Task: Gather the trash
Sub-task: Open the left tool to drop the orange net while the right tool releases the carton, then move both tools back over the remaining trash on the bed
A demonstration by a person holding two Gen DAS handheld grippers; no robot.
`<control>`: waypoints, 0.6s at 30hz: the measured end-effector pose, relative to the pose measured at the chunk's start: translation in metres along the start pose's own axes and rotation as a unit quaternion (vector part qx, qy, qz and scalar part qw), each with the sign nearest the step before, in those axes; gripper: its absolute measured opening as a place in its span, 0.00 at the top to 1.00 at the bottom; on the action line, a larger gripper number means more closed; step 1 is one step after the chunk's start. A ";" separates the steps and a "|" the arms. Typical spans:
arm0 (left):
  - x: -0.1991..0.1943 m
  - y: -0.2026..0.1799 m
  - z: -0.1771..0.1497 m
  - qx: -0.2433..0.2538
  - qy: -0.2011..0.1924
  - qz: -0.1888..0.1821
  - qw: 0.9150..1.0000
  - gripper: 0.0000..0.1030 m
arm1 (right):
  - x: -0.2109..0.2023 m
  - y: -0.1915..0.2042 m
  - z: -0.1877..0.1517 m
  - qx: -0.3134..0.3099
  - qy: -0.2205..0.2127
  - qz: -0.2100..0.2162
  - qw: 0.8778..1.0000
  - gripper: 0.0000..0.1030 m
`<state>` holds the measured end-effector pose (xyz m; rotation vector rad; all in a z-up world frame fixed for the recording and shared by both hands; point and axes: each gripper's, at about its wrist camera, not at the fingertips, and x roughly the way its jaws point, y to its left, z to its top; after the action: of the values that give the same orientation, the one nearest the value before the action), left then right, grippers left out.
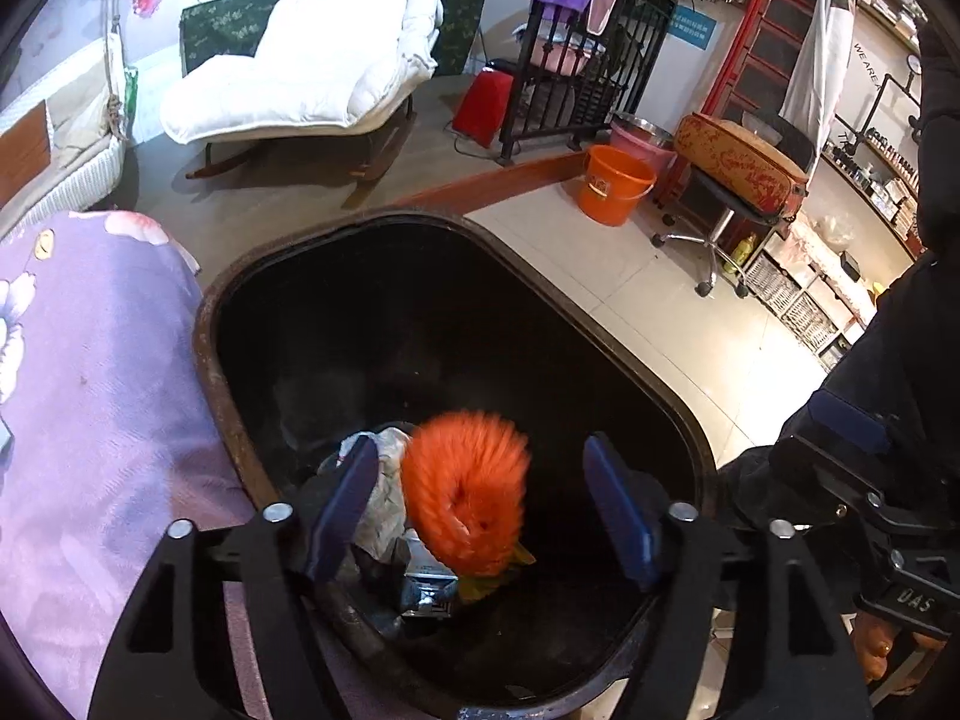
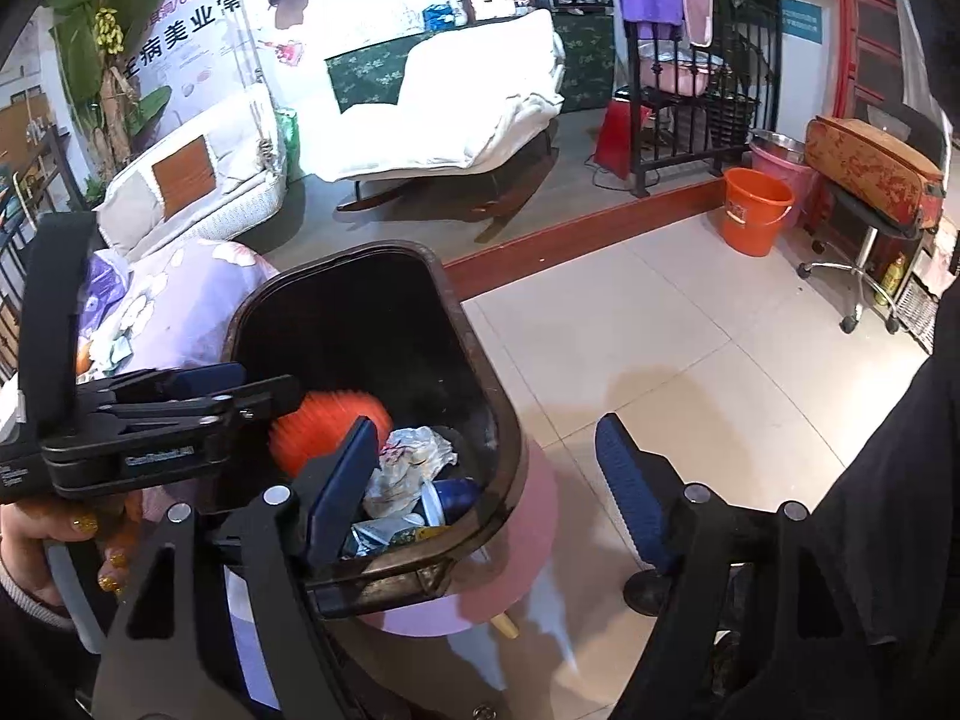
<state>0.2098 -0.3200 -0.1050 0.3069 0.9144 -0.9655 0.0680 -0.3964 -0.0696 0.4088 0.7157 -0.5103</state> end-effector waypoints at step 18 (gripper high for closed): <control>-0.051 0.018 -0.016 -0.022 -0.052 0.016 0.998 0.24 | -0.001 0.024 0.005 -0.019 -0.005 0.026 0.999 0.25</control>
<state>0.2032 -0.2711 -0.0773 0.2312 0.8313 -0.9231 0.0827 -0.3794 -0.0612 0.3889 0.7025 -0.4487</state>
